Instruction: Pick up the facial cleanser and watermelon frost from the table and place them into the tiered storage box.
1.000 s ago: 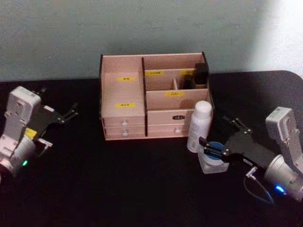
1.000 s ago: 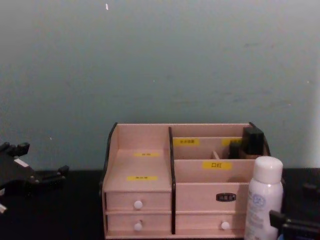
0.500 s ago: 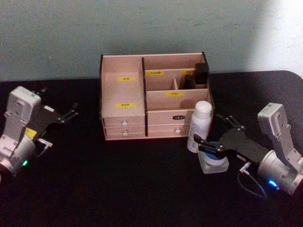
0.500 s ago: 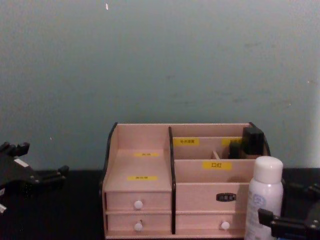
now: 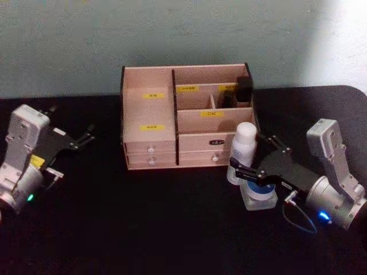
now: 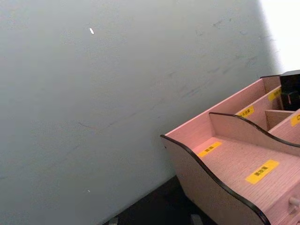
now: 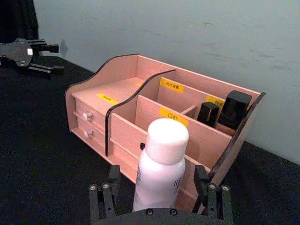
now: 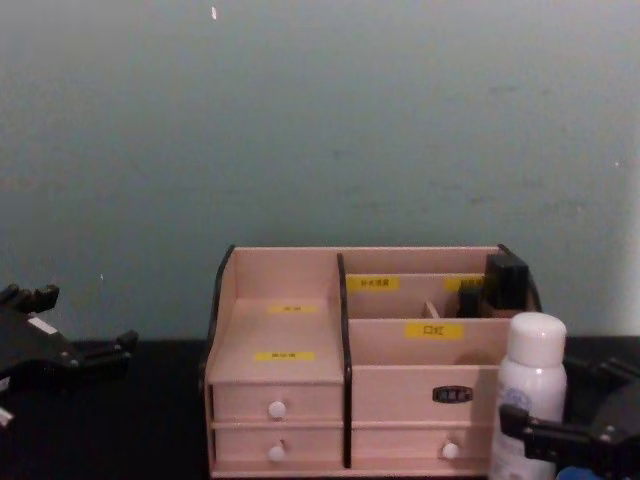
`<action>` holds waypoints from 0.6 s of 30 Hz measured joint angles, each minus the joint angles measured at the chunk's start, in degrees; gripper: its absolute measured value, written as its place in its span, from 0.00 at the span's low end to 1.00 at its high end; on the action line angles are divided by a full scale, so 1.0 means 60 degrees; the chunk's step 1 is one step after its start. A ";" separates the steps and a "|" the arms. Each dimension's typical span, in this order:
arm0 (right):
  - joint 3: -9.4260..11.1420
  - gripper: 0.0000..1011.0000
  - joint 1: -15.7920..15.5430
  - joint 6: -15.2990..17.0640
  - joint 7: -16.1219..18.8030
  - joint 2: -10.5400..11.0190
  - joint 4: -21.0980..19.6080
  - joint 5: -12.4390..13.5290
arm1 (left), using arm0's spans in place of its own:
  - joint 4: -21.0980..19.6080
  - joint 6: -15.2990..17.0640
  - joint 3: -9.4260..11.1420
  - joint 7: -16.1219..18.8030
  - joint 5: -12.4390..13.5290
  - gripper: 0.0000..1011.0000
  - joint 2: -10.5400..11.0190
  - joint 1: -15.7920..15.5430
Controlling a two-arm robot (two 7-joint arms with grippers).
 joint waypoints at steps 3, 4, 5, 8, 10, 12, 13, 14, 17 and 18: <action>0.0001 0.99 0.0065 0.0000 0.0059 -0.0053 0.0068 -0.0021 | 0.0000 0.0000 0.0000 0.0000 0.0000 0.99 0.0000 0.0000; 0.0001 0.99 0.0073 0.0001 0.0070 -0.0062 0.0079 -0.0024 | 0.0000 0.0000 0.0000 0.0000 0.0000 0.99 0.0000 0.0001; 0.0001 0.99 0.0083 0.0002 0.0079 -0.0070 0.0092 -0.0026 | 0.0000 0.0000 0.0000 0.0000 0.0000 0.99 0.0001 0.0000; -0.0001 0.99 0.0136 0.0010 0.0116 -0.0119 0.0173 -0.0031 | 0.0000 0.0000 0.0000 0.0000 0.0000 0.99 0.0000 0.0000; -0.0006 0.99 0.0160 0.0014 0.0134 -0.0138 0.0205 -0.0033 | 0.0000 0.0000 0.0000 0.0000 0.0000 0.99 0.0000 0.0000; -0.0018 0.99 0.0197 0.0019 0.0155 -0.0167 0.0254 -0.0034 | 0.0001 0.0000 0.0000 0.0000 0.0000 0.99 0.0000 0.0000; -0.0023 0.99 0.0212 0.0019 0.0161 -0.0179 0.0271 -0.0034 | 0.0000 0.0000 0.0000 0.0000 0.0000 0.99 0.0000 0.0000; -0.0030 0.99 0.0226 0.0019 0.0169 -0.0189 0.0290 -0.0035 | 0.0000 0.0000 0.0000 0.0000 0.0000 0.99 0.0000 0.0000; -0.0059 0.99 0.0286 0.0021 0.0208 -0.0223 0.0360 -0.0038 | 0.0000 0.0000 0.0000 0.0000 0.0000 0.99 0.0000 0.0000; -0.0065 0.99 0.0304 0.0022 0.0219 -0.0231 0.0379 -0.0038 | 0.0001 0.0000 0.0000 0.0000 0.0000 0.99 0.0000 0.0000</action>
